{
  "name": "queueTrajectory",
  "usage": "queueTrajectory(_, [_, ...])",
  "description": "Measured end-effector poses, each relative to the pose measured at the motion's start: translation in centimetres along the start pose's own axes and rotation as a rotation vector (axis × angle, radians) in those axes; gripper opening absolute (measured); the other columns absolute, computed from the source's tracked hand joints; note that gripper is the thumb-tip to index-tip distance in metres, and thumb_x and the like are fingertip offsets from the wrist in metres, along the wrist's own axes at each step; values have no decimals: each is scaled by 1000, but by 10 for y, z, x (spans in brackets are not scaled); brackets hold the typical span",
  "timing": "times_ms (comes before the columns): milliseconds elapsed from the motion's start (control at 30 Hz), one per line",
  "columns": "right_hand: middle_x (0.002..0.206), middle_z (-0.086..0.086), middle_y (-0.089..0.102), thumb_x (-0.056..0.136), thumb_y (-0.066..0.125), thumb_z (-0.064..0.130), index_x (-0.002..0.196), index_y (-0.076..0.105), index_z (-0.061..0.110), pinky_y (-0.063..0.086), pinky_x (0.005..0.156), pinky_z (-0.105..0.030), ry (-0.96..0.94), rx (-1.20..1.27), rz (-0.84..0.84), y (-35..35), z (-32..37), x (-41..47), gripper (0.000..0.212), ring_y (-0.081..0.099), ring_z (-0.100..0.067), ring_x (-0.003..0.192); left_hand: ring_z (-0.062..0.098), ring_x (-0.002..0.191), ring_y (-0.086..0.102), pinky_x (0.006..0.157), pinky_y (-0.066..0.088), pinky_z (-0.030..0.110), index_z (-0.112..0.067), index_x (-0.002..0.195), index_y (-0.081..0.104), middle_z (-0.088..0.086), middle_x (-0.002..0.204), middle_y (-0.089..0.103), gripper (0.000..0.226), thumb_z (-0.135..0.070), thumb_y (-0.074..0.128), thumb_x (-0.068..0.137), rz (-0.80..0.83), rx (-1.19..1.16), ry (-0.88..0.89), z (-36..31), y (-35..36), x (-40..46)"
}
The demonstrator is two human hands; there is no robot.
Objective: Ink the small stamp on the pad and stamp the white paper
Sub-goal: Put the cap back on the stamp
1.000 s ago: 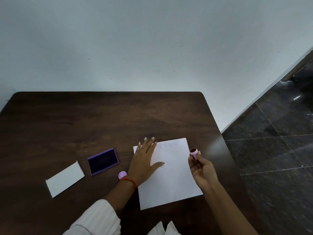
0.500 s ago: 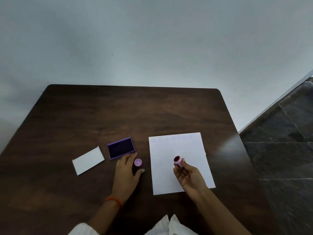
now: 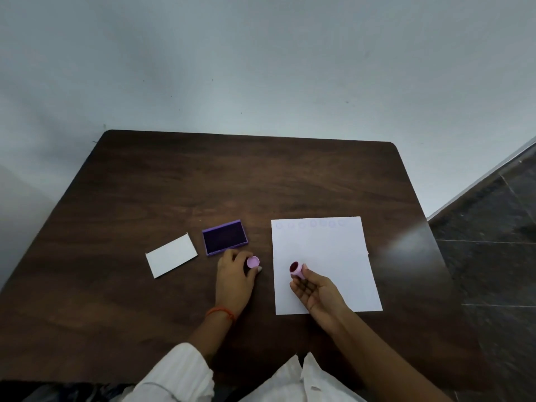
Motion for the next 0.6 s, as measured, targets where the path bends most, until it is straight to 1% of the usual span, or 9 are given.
queueTrajectory(100, [97, -15, 68, 87, 59, 12, 92, 66, 6, 60, 59, -24, -3, -3, 4, 2, 0, -1, 11, 65, -24, 86, 20, 112, 48, 96, 40, 31, -19, 111, 59, 7, 121, 55, 32, -25, 66, 81, 34, -25, 10, -2, -3, -1])
queueTrajectory(200, [93, -14, 69, 86, 60, 12, 88, 68, 7, 59, 58, -24, -25, -34, 22, 5, 2, -2, 10, 66, -23, 84, 18, 109, 51, 96, 46, 35, -19, 112, 58, 5, 120, 57, 33, -24, 67, 80, 78, -56, 65, -6, -9, -6])
queueTrajectory(267, [90, -14, 69, 86, 60, 13, 87, 69, 8, 59, 60, -24, -59, -92, 39, 10, 4, -3, 11, 67, -22, 80, 16, 107, 54, 96, 47, 33, -19, 114, 57, 4, 119, 60, 35, -23, 67, 80, 84, -72, 105, -11, -13, -11])
queueTrajectory(367, [88, -12, 69, 87, 59, 15, 89, 68, 8, 60, 67, -25, -141, -235, 51, 21, 7, -4, 11, 68, -20, 75, 15, 106, 56, 94, 43, 28, -19, 115, 57, 4, 118, 63, 35, -20, 66, 81, 73, -89, 143, -20, -17, -16])
queueTrajectory(500, [93, -10, 70, 86, 61, 17, 102, 66, 8, 58, 70, -24, -259, -459, 34, 34, 8, -4, 19, 70, -22, 80, 15, 104, 58, 91, 42, 22, -16, 115, 59, 5, 116, 65, 34, -17, 65, 82, 61, -118, 180, -29, -22, -20])
queueTrajectory(600, [95, -10, 70, 84, 64, 23, 98, 65, 14, 58, 70, -21, -414, -633, 33, 39, 7, -6, 17, 71, -19, 78, 15, 100, 59, 88, 44, 20, -15, 112, 61, 7, 112, 66, 31, -12, 65, 82, 33, -138, 192, -32, -27, -21])
Point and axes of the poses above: each hand's wrist, its own x-axis towards the middle knuckle, its own y-axis out of the palm, z = x × y, the point moved 1 cm from there along x, towards the middle knuckle
